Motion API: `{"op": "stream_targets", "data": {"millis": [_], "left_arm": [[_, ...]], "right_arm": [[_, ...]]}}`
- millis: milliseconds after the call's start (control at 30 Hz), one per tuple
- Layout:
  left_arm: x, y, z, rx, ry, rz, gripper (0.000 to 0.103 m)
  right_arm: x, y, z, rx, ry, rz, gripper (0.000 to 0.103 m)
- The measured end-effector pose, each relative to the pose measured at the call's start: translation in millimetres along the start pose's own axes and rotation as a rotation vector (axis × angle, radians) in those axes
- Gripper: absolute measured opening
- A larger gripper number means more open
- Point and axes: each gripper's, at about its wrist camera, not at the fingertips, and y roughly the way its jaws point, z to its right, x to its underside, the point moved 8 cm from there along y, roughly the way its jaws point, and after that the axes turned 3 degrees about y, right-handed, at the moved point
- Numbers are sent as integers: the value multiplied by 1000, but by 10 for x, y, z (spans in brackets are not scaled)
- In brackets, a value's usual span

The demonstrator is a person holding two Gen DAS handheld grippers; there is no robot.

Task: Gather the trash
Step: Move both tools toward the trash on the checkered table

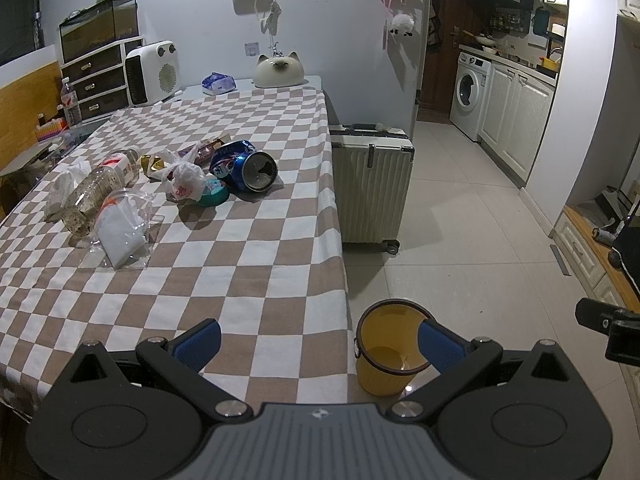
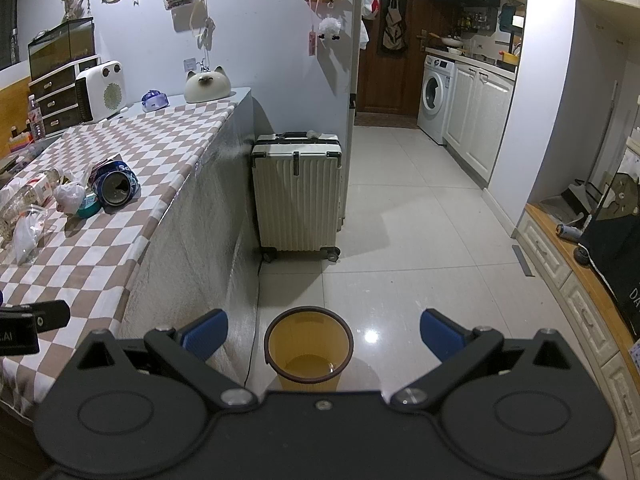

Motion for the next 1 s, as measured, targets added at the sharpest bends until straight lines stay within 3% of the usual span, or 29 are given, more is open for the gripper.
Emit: {"op": "stream_targets", "data": {"millis": [200,433,1000], "left_arm": [[-48,-17,-191,-47,-22,37,103],[-152,-24,-680,-131,-71,86,103],[-297,343,-2055,-309,-192,125,103]], "right_arm": [[-28,19,-35,-7,8,4,103],[-112,61,-85,-14,12,37,103],[-604,264,-964,-127,-43,122,103]]}}
